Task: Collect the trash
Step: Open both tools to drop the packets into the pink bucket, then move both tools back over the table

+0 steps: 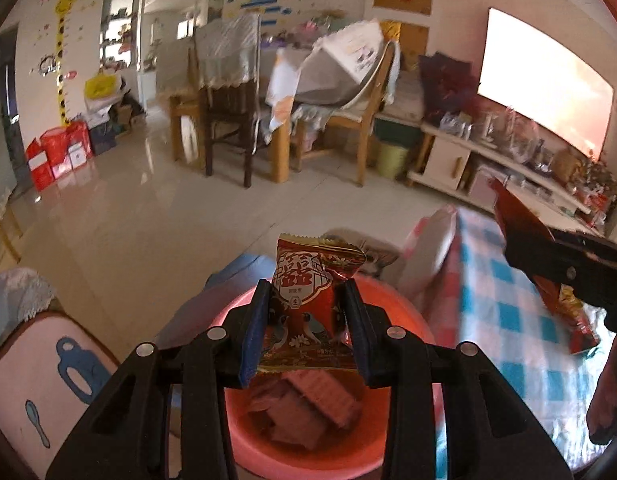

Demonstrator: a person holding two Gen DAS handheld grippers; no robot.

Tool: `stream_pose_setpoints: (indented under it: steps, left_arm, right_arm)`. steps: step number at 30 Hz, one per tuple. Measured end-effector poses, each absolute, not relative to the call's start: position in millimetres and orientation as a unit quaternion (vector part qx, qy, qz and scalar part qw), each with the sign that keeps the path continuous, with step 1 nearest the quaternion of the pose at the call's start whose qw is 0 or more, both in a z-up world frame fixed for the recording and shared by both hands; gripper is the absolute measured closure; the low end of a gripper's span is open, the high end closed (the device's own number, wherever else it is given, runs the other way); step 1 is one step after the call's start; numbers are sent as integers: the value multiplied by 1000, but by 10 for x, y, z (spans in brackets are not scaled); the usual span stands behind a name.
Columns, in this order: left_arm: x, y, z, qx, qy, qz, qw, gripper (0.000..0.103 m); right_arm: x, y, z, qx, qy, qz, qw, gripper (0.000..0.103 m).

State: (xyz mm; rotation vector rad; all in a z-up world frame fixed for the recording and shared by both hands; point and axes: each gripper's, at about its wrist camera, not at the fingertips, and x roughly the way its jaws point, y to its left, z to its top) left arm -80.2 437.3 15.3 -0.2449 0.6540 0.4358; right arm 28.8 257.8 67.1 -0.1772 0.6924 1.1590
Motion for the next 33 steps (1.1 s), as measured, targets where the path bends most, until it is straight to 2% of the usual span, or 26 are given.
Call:
stream_pose_setpoints:
  steps: [6, 7, 8, 9, 10, 11, 23, 33]
  left_arm:
    - [-731, 4641, -214, -143, 344, 204, 905, 63]
    - [-711, 4683, -255, -151, 346, 199, 904, 61]
    - [-694, 4704, -285, -154, 349, 196, 903, 48]
    - [-691, 4715, -304, -154, 349, 196, 903, 39]
    - [-696, 4708, -306, -152, 345, 198, 905, 23]
    - [-703, 4719, -290, -148, 337, 201, 908, 21]
    - [-767, 4546, -25, -142, 323, 212, 912, 21]
    - [-419, 3513, 151, -114, 320, 134, 931, 19]
  right_arm:
    - [294, 3050, 343, -89, 355, 540, 757, 65]
    - [317, 3091, 307, -84, 363, 542, 753, 62]
    - [354, 3118, 275, -77, 371, 540, 752, 46]
    - [383, 3105, 267, -73, 370, 536, 756, 37]
    - [397, 3096, 264, -69, 365, 530, 762, 29]
    - [385, 3055, 260, -68, 364, 529, 764, 29]
    - [592, 2189, 559, -13, 332, 492, 805, 29]
    - [630, 532, 509, -7, 323, 394, 861, 28]
